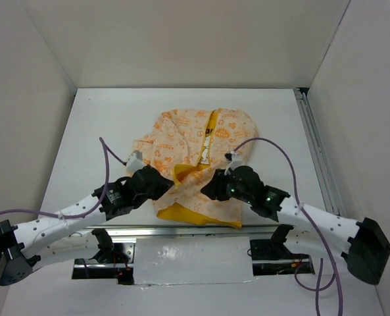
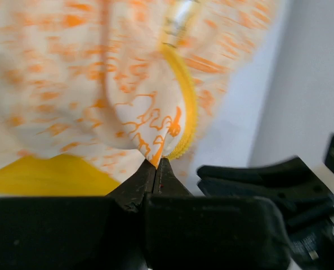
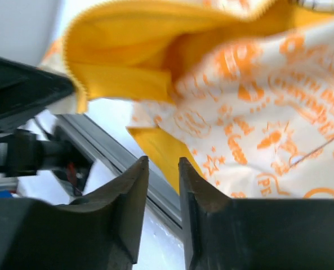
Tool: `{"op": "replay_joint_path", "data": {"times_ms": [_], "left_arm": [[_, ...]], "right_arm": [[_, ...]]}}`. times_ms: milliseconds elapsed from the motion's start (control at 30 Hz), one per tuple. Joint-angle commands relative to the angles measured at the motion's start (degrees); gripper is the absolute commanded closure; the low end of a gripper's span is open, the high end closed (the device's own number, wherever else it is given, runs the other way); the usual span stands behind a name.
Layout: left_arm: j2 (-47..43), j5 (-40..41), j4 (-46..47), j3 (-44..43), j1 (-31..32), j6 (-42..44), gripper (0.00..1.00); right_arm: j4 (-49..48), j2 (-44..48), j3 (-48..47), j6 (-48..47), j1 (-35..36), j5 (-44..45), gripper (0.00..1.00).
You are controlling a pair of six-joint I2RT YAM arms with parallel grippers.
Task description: Zip up the jacket
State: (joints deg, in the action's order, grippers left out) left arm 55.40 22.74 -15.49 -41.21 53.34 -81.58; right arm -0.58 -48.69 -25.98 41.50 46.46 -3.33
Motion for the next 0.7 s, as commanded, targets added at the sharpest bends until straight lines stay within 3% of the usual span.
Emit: {"op": "replay_joint_path", "data": {"times_ms": [0,167,267,433,500,567,667], "left_arm": [[-0.6,10.6,-24.3,-3.8,-0.8,-16.2,1.0],[3.5,10.9,-47.1,-7.7,-7.4,-35.1,1.0],[5.1,12.5,-52.4,-9.8,-11.2,-38.6,1.0],[1.0,12.0,-42.6,-10.0,-16.2,-25.5,1.0],[-2.9,10.2,-32.1,-8.2,-18.5,-13.8,1.0],[-5.3,8.7,-26.4,-5.5,-21.0,-5.7,1.0],[-9.0,5.2,-19.1,-2.6,-23.1,-0.2,1.0]], "right_arm": [[9.2,-9.3,-6.4,2.1,4.9,6.7,0.61],[16.7,-28.3,-22.1,5.3,10.2,13.0,0.58],[17.0,-34.8,-27.5,7.0,10.8,12.3,0.53],[23.6,-45.7,-39.5,9.0,10.8,15.3,0.48],[28.7,-48.9,-45.2,9.4,10.8,15.2,0.45],[31.9,-53.0,-47.7,9.7,10.8,14.2,0.39],[34.8,-56.1,-51.0,9.9,10.8,12.8,0.29]]}}
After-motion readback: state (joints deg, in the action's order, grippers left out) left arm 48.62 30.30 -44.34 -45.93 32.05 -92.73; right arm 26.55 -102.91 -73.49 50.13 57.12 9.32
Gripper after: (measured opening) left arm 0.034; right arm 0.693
